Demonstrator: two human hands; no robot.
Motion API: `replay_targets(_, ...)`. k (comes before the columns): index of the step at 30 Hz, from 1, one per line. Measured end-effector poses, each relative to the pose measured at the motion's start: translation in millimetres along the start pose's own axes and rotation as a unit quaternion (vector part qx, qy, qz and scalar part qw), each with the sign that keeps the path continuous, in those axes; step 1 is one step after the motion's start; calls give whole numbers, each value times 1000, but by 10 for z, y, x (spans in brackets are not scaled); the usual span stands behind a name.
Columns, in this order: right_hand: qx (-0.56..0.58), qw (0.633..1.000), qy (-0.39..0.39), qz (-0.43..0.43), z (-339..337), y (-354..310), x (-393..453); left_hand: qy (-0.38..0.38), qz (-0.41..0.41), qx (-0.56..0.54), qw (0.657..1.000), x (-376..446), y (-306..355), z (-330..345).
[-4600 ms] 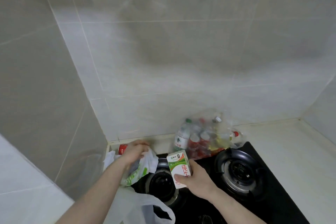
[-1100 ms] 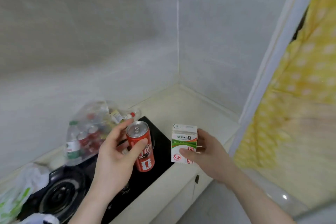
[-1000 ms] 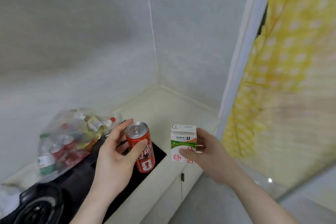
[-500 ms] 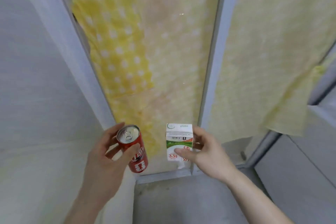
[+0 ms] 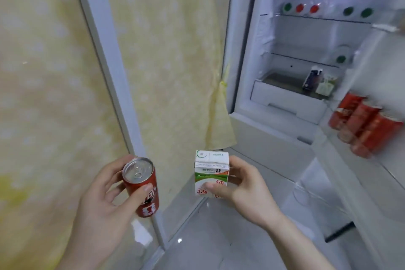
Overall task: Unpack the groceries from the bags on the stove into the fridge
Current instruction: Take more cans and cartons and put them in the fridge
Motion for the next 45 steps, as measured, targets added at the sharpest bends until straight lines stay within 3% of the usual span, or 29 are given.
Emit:
replay_targets(9, 23, 987, 158, 28, -1019, 476, 473, -152, 14, -47, 987, 1098, -181, 1349)
replay_targets(21, -11, 972, 229, 39, -2126, 1132, 1863, -189, 55, -58, 979, 2516, -488, 2867)
replay_targets(28, -30, 953, 283, 103, -2606, 1509, 2271, -266, 12, -75, 961, 3113, -776, 3607)
replay_targets(35, -19, 925, 348, 151, -2839, 1808, 2729, -338, -1, -70, 939, 3771, -925, 4176)
replay_targets(45, -66, 895, 403, 181, -3503, 2214, 3990, -371, -14, -50, 927, 4391, -1122, 4839)
Point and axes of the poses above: each hand's wrist, its own x-axis towards the middle knuckle, its own z-axis out of the palm, y = z × x, the point moved 6 cm from there along x, towards the middle knuckle, and after that the axes turned 12 degrees about -x, right-handed, at the moved point
